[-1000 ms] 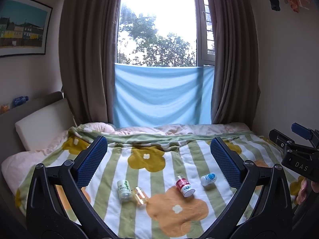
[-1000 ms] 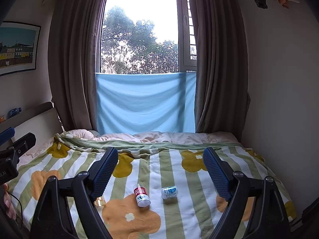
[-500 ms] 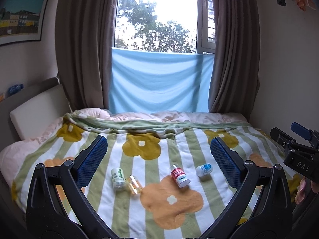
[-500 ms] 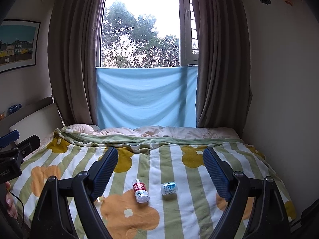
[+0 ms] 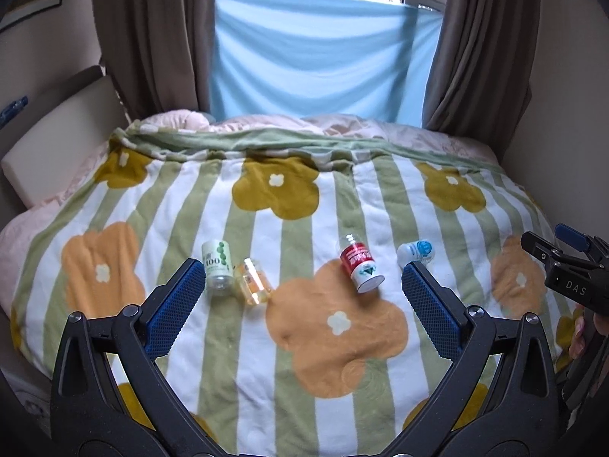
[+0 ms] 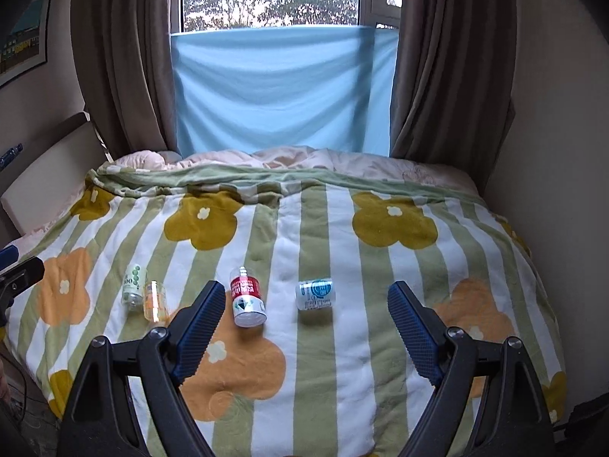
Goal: Flip cup upside down
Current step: 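Move the right tool toward the white blue-labelled bottle lying on its side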
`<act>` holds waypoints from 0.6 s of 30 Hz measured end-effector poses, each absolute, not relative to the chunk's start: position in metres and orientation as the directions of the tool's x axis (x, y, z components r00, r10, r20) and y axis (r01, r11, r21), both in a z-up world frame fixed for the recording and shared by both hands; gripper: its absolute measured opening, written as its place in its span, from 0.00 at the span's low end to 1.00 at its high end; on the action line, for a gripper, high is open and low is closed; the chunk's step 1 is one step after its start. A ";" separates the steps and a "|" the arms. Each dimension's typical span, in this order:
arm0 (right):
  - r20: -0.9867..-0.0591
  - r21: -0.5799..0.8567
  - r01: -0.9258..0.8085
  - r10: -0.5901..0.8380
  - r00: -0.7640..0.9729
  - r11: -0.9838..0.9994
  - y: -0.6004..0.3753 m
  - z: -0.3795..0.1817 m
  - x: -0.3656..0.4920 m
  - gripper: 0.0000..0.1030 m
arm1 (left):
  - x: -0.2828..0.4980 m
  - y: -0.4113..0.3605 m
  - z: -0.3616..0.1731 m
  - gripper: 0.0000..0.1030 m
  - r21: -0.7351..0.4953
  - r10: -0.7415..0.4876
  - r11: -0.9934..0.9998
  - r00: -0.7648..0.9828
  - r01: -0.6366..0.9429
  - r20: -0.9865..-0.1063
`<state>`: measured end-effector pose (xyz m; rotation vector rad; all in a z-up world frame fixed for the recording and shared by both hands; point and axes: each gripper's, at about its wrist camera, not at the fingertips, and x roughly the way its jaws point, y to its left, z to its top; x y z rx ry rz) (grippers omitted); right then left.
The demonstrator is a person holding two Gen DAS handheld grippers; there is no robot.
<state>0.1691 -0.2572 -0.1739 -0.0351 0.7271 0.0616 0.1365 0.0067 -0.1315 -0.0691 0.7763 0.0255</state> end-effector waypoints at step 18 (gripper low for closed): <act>-0.841 -0.381 -0.602 0.007 0.541 0.702 -0.248 -0.397 0.356 0.82 | 0.195 -0.007 -0.304 1.00 -0.080 -0.002 0.988 0.521 -0.129 -0.854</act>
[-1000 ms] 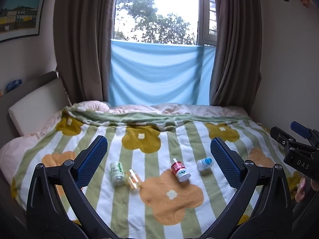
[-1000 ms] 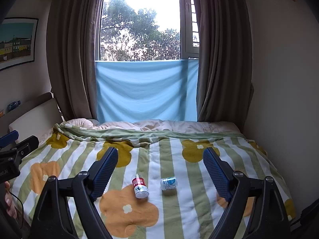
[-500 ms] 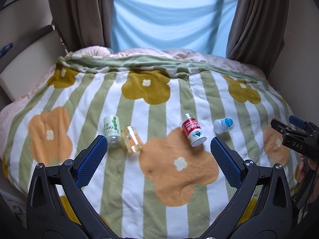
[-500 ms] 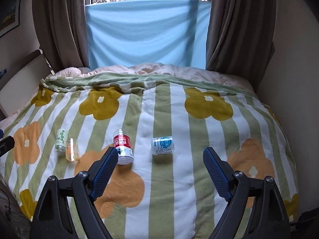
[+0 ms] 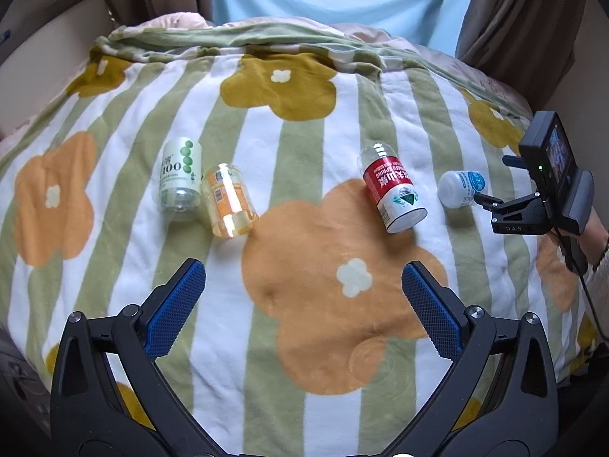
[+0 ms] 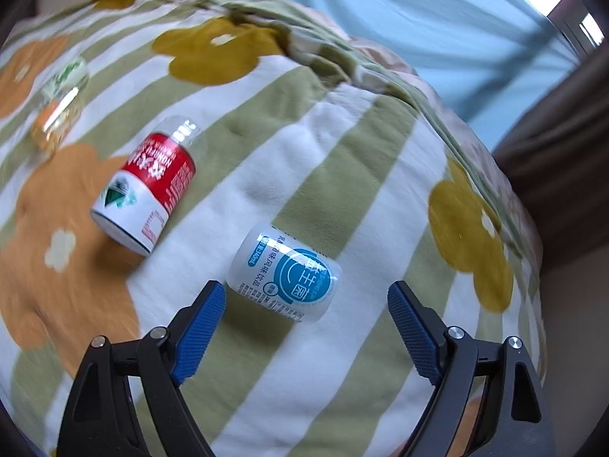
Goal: Flip cup upside down
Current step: 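Move the right tool toward the white blue-labelled bottle lying on its side, then close the right tool on the white bottle and lift it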
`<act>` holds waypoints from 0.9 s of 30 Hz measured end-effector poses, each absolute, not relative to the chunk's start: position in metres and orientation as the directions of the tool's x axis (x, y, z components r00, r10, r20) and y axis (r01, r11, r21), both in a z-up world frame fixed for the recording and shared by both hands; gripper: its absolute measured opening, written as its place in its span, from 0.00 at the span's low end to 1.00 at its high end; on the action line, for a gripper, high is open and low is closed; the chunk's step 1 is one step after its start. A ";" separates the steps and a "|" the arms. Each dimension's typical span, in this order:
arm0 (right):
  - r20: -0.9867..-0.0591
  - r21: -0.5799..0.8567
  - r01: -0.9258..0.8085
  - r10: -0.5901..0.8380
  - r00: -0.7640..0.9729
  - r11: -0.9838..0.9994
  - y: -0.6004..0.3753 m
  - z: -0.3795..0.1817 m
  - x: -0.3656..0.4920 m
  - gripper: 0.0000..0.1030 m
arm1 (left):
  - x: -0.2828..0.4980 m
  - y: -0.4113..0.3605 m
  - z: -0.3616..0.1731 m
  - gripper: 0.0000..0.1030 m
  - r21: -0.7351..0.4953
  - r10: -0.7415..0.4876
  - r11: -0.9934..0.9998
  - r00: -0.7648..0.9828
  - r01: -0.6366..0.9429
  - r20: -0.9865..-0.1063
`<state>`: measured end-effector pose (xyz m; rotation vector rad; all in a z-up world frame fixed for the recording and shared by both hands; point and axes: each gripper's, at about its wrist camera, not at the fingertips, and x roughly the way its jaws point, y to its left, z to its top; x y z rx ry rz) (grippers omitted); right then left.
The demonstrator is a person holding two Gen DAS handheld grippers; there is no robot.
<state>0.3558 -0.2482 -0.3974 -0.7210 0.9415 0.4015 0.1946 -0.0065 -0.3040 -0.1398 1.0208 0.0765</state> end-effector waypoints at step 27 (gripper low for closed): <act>-0.945 -0.328 -0.923 -0.071 0.320 0.203 -0.220 -0.457 0.394 0.56 | 0.170 0.015 -0.326 1.00 -0.133 -0.017 0.969 0.485 -0.206 -0.874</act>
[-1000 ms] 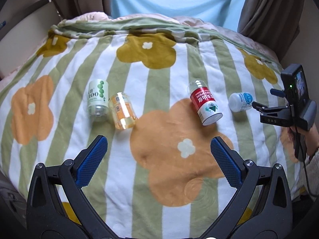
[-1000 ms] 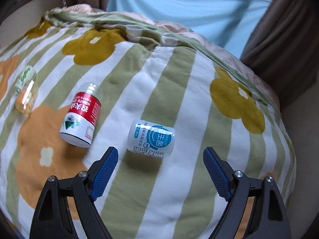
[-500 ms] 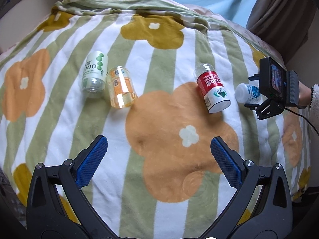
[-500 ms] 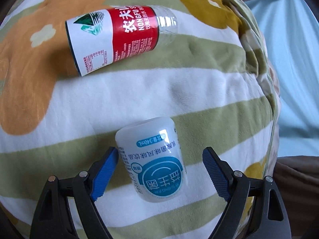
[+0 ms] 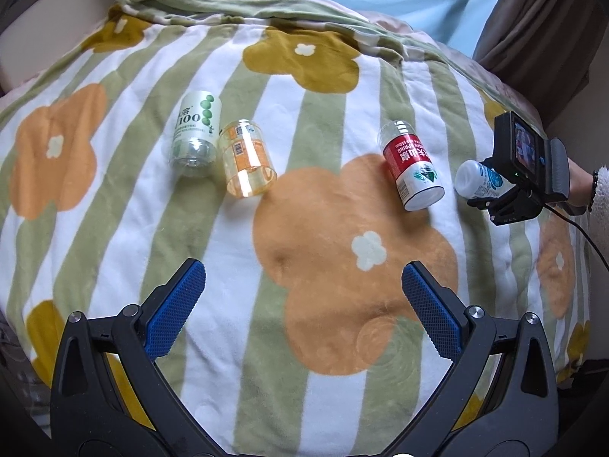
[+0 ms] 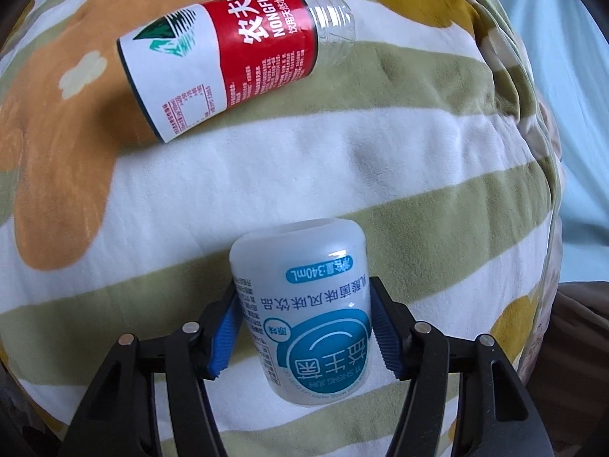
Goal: Flip cup upside down
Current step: 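Close the right tool on the white bottle and lift it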
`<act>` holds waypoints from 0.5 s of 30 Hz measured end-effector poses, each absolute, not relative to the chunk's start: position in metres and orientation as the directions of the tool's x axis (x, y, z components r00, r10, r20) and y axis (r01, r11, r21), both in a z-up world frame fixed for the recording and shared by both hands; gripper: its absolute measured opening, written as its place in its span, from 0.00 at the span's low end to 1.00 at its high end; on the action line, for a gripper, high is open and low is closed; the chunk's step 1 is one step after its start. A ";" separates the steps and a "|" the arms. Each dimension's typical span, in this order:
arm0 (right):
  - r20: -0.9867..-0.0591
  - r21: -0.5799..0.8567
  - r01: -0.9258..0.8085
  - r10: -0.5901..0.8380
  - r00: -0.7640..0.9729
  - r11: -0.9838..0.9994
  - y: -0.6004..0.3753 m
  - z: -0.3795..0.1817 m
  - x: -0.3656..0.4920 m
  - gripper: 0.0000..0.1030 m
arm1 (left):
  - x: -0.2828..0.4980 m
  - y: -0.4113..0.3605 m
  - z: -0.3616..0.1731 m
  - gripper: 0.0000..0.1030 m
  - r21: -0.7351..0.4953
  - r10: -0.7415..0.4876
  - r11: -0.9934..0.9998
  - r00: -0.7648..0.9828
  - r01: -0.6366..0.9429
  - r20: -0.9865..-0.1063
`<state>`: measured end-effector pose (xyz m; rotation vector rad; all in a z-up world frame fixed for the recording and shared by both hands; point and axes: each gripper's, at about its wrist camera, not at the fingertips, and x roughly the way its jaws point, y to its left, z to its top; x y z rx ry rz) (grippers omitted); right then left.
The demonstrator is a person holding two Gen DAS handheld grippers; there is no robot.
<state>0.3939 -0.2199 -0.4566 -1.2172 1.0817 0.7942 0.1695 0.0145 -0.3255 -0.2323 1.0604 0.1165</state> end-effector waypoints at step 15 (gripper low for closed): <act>-0.985 0.108 -0.729 0.170 0.012 0.676 -0.163 -0.403 0.266 0.56 | 0.135 0.035 -0.298 1.00 -0.143 -0.028 0.971 0.507 -0.189 -0.862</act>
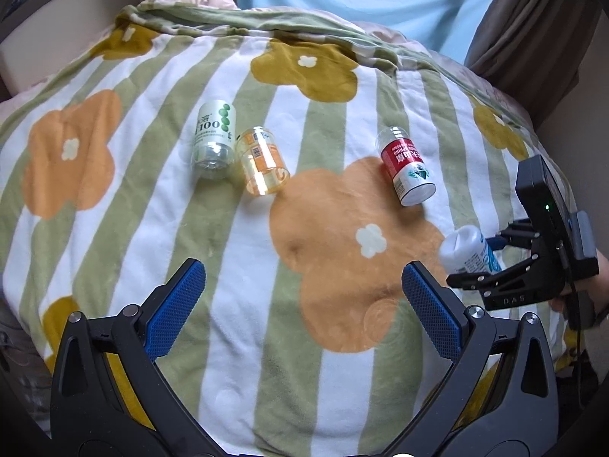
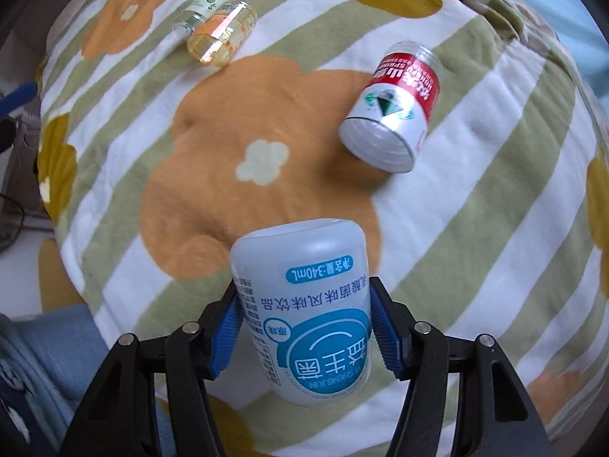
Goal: Flip cup upside down
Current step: 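Close the right tool on the white bottle and lift it, then set the white bottle upright on the duvet and open the right tool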
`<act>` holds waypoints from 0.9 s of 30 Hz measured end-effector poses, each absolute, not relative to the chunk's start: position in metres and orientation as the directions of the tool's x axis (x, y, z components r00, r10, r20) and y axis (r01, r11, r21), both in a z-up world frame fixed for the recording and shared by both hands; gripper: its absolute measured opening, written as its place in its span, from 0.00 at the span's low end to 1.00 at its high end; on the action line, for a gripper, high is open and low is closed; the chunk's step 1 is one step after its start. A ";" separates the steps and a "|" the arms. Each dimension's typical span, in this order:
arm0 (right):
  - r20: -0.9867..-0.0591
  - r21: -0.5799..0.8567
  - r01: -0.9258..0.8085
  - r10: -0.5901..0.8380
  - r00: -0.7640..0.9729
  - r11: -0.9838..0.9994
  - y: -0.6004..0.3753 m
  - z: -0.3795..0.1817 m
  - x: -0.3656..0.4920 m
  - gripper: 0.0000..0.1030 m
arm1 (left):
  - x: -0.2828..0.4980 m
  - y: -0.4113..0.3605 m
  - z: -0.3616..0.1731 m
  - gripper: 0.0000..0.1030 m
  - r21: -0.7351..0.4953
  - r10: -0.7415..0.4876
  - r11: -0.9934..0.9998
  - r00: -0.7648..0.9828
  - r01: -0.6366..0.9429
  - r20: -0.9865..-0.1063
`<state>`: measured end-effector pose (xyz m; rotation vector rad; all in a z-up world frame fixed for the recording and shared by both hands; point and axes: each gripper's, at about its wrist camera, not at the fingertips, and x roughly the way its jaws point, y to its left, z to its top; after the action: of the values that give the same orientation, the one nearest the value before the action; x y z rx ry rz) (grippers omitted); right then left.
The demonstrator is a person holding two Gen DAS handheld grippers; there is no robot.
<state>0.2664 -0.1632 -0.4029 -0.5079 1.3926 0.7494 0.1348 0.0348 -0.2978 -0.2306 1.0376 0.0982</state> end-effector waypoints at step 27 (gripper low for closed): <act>-0.932 0.355 0.120 0.361 -0.027 0.927 -0.139 -0.482 0.205 0.61 | 0.098 0.078 -0.327 1.00 -0.165 -0.074 0.969 0.423 -0.183 -0.903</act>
<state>0.2046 -0.1389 -0.4819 0.3801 1.5989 0.1998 0.0981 0.0780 -0.3269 -0.2530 1.1352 0.0690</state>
